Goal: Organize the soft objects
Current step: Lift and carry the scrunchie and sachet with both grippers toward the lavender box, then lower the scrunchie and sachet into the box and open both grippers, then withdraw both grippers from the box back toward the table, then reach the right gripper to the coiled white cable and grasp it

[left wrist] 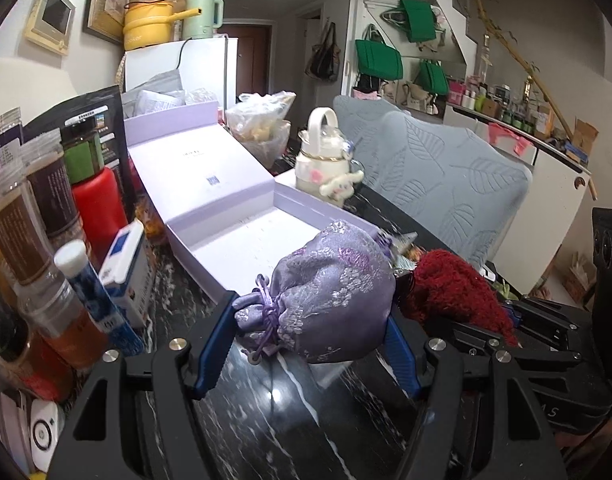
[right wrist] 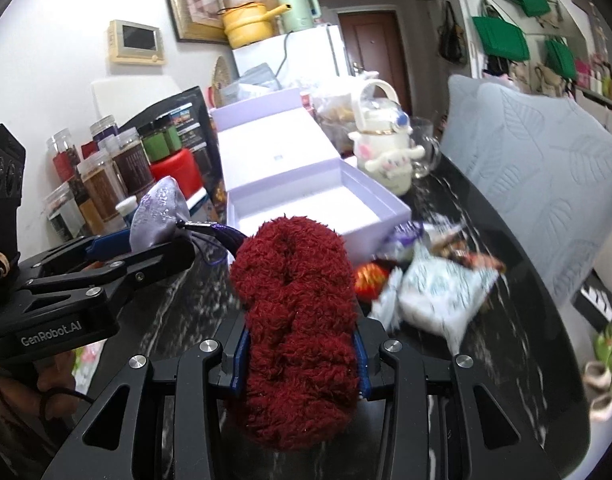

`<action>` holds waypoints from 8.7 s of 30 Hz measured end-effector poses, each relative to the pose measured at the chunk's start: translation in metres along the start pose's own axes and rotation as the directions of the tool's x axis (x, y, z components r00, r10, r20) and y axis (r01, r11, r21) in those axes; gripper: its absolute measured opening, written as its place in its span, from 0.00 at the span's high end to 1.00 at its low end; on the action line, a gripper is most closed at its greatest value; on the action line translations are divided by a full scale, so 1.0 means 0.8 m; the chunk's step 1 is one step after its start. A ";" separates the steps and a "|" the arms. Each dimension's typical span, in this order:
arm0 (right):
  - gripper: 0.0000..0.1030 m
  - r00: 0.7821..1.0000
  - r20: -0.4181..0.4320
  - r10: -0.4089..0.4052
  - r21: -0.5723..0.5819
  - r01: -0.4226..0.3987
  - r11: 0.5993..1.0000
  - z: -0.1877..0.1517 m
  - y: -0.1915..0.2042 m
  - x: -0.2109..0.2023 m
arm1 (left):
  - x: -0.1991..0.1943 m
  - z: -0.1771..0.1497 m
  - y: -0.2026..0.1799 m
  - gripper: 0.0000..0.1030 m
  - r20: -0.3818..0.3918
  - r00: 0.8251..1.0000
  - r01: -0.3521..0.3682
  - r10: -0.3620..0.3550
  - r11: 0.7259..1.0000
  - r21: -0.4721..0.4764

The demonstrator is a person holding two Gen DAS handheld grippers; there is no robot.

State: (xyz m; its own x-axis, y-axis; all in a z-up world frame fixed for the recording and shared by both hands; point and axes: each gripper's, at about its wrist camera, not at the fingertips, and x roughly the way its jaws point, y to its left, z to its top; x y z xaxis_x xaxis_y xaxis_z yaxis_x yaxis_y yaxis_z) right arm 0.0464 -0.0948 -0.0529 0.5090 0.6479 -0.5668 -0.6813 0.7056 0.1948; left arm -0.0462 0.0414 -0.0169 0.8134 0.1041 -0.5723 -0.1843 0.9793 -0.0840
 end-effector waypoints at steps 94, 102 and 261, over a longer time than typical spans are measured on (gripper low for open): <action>0.50 0.969 -0.218 -0.117 -0.171 0.080 0.982 0.208 -0.030 0.273 | 0.288 0.130 0.146 0.28 -0.325 0.910 -0.300 0.260 0.951 -0.079; 0.36 0.971 -0.200 -0.134 -0.178 0.099 0.979 0.210 -0.031 0.264 | 0.276 0.131 0.142 0.21 -0.293 0.915 -0.309 0.277 0.949 -0.066; 0.24 0.935 -0.135 -0.329 0.167 0.349 0.922 -0.037 -0.123 0.022 | 0.200 -0.051 -0.039 0.34 -0.327 0.938 -0.146 0.113 0.986 -0.078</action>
State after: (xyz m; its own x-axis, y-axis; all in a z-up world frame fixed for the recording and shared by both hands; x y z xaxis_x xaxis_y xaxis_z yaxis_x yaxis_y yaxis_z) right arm 0.1068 -0.1614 -0.1057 0.6287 0.3348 -0.7019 -0.3633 0.9245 0.1156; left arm 0.0672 0.0208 -0.1396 0.5619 0.1511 -0.8133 -0.3435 0.9370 -0.0633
